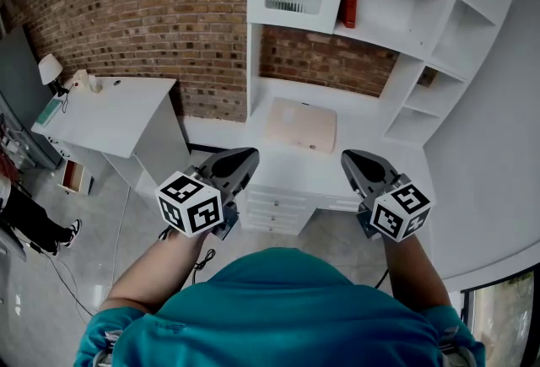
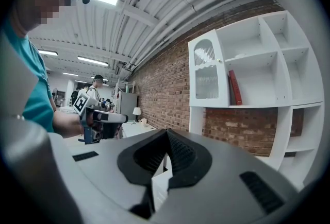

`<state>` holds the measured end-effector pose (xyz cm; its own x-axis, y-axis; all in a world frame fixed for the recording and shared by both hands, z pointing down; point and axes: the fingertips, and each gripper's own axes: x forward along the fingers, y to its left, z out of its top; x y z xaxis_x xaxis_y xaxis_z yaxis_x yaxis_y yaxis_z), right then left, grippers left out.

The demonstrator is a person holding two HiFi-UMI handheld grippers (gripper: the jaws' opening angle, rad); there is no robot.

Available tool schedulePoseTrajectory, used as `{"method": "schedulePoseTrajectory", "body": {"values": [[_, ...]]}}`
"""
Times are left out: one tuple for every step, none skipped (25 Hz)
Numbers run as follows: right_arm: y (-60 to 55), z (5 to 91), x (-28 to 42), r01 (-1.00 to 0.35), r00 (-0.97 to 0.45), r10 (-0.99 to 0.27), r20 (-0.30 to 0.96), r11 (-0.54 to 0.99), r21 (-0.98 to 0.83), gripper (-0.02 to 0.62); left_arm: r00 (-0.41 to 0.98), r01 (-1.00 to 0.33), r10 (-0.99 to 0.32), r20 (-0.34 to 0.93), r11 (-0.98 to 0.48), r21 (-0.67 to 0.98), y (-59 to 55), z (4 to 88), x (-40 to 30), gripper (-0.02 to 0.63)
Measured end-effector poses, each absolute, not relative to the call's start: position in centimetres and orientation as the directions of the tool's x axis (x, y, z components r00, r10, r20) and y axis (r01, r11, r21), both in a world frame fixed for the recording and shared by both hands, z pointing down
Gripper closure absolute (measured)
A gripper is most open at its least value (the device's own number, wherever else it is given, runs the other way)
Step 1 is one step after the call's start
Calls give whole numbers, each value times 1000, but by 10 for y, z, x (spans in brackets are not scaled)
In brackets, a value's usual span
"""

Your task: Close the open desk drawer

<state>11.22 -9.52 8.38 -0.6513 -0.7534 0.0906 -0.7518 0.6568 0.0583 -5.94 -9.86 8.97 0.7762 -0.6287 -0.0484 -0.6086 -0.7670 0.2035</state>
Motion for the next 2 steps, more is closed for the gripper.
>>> {"method": "schedulePoseTrajectory", "body": {"values": [[-95, 84, 112, -752, -651, -754, 91, 656, 58, 575, 776, -609, -629, -48, -766, 205, -99, 90, -60, 592], [-95, 83, 112, -753, -650, -754, 91, 656, 57, 575, 775, -609, -630, -48, -766, 206, -99, 89, -60, 592]]}}
